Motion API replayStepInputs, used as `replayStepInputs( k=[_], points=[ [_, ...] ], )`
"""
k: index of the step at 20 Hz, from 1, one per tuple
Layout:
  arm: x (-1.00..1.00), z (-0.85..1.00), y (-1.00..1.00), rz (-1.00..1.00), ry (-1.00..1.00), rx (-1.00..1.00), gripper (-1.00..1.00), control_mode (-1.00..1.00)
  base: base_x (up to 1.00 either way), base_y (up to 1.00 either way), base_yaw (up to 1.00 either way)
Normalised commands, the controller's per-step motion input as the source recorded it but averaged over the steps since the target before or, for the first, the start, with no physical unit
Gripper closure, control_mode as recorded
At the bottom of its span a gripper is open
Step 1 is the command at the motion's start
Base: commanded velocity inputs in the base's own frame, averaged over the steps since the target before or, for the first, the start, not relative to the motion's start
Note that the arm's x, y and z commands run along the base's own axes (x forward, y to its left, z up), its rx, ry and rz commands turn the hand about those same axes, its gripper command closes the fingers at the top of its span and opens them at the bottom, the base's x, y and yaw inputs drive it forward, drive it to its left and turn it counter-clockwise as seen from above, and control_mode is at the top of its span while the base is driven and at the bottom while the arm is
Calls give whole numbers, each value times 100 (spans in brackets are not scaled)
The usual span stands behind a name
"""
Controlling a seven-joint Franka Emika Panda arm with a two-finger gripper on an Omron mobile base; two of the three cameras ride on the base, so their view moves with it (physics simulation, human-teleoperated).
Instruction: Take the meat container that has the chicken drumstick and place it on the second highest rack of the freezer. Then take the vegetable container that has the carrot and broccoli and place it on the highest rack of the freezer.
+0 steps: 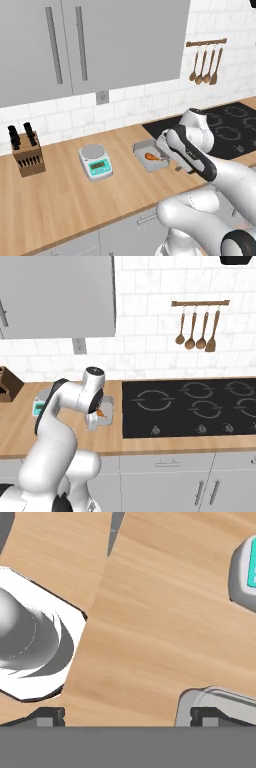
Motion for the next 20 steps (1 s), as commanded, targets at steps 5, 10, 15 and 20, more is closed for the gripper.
replayStepInputs(
  k=[5,10,15,20],
  points=[
    [26,-22,1,0,5,0,-100,-100,0,0,0],
    [27,-24,4,0,5,0,-100,-100,0,0,0],
    [25,-22,1,0,4,0,-100,-100,0,0,0],
    [24,-21,0,0,2,0,-100,-100,0,0,0]
  ],
)
